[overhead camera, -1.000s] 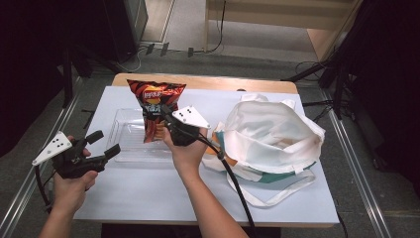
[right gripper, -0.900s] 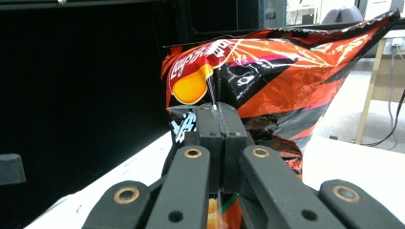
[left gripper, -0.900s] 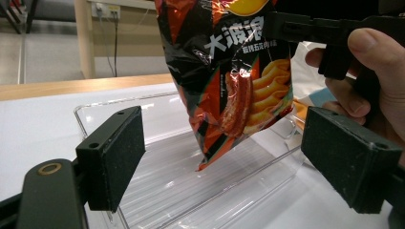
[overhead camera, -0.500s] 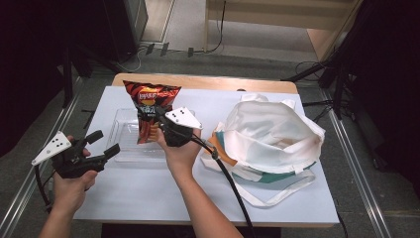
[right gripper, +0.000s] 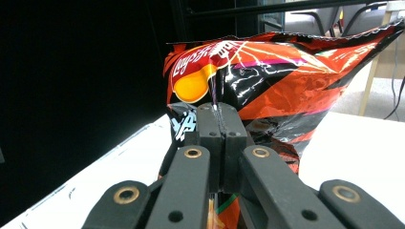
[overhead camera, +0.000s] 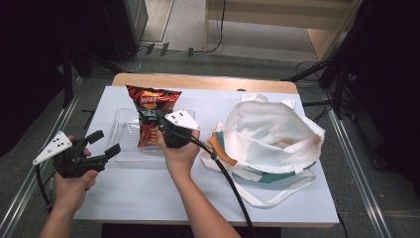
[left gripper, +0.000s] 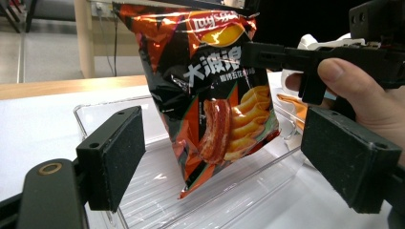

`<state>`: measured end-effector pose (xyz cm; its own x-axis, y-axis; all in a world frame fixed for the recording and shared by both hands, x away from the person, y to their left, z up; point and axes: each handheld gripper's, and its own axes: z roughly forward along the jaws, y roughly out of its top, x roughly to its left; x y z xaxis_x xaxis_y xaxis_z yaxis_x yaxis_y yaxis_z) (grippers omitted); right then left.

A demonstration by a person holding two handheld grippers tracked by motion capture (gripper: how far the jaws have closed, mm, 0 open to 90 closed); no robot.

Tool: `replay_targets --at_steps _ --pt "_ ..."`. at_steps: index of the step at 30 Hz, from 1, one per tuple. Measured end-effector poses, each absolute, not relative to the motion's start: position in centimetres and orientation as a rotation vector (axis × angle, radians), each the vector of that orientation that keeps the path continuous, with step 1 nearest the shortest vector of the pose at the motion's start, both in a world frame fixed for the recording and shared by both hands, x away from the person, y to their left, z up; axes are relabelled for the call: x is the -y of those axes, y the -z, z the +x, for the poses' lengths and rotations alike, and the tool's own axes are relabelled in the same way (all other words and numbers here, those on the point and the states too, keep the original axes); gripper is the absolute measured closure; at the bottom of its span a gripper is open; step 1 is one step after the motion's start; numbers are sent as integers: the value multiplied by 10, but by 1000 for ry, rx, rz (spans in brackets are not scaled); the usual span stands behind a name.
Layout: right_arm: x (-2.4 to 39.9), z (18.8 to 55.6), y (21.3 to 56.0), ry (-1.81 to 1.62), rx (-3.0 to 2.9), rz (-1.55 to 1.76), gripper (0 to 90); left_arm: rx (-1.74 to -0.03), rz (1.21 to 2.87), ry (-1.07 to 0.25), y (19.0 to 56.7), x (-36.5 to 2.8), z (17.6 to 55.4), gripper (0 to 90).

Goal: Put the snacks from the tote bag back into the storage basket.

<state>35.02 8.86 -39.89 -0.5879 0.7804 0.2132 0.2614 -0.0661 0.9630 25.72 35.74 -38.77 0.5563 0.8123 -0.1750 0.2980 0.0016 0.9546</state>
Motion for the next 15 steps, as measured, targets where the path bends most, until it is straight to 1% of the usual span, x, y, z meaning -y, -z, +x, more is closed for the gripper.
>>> replay_targets --at_steps 9,10,12,13,15 --pt "-87 351 402 -1684 -1811 1115 899 -969 1576 -524 388 -356 258 154" --pt "-86 350 402 -1684 -1817 1120 889 -969 1576 -523 389 -356 258 154" --pt "-86 350 402 -1681 -1821 1116 823 -970 1577 -522 389 -356 258 154" --pt "-85 349 402 -1674 -1821 1123 774 -970 1578 -522 389 -356 258 153" --pt "-84 349 401 -1677 -1823 1122 738 -971 1576 -522 389 -356 258 153"
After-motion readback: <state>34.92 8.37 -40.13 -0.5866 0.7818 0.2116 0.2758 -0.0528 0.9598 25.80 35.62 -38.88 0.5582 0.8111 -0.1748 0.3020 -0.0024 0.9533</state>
